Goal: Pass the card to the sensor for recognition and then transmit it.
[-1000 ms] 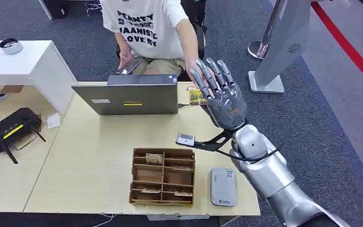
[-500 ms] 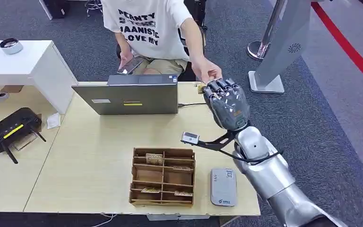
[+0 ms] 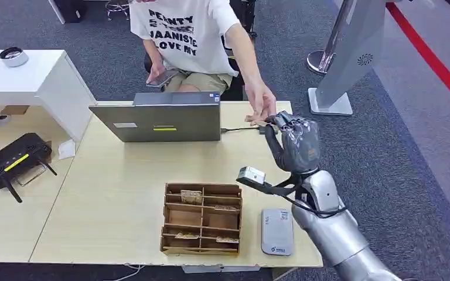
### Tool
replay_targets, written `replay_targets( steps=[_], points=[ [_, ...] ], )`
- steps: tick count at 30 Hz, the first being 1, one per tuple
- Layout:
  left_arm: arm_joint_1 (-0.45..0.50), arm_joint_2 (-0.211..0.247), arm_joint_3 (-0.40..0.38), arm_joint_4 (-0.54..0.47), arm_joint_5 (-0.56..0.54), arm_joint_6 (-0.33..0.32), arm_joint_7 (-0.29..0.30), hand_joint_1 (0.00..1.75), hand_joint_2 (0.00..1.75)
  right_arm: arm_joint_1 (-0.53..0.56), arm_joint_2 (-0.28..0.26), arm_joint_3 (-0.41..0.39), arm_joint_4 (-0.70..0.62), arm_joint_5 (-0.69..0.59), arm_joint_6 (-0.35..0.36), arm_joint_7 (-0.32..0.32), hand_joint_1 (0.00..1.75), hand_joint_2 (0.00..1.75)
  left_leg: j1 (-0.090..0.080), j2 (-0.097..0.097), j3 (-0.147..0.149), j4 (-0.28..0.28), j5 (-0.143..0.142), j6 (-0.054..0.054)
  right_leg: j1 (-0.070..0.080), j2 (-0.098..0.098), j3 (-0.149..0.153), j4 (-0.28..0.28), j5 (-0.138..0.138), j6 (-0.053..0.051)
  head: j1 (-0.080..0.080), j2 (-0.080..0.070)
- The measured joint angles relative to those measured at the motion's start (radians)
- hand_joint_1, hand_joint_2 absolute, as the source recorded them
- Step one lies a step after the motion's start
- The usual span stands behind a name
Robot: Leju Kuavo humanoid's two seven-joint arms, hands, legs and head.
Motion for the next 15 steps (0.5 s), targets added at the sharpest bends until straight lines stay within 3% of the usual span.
replay_targets(
  steps=[3, 8, 15],
  points=[
    [0.007, -0.006, 0.0, 0.0, 0.005, 0.008, -0.003, 0.0, 0.0, 0.066, 0.003, -0.001, -0.105, -0.259, 0.036, -0.06, 1.75, 1.75, 0.0, 0.0, 0.0, 0.0, 0.0, 0.0, 0.0, 0.0, 0.0, 0.0, 0.0, 0.0, 0.0, 0.0],
    [0.013, -0.021, 0.0, 0.0, 0.033, 0.021, -0.01, 0.0, 0.0, 0.204, 0.008, -0.036, -0.308, -0.674, 0.225, -0.153, 1.75, 1.75, 0.0, -0.002, -0.001, 0.0, 0.0, 0.0, 0.0, -0.002, -0.001, 0.0, -0.001, 0.0, 0.0, 0.0],
    [0.018, -0.042, 0.016, 0.0, 0.068, 0.047, -0.013, 0.0, 0.0, 0.42, 0.023, -0.168, -0.48, -0.936, 0.411, -0.173, 1.75, 1.75, 0.0, -0.002, -0.001, 0.0, -0.001, 0.001, 0.0, -0.002, -0.001, -0.001, -0.001, 0.0, 0.0, 0.0]
  ],
)
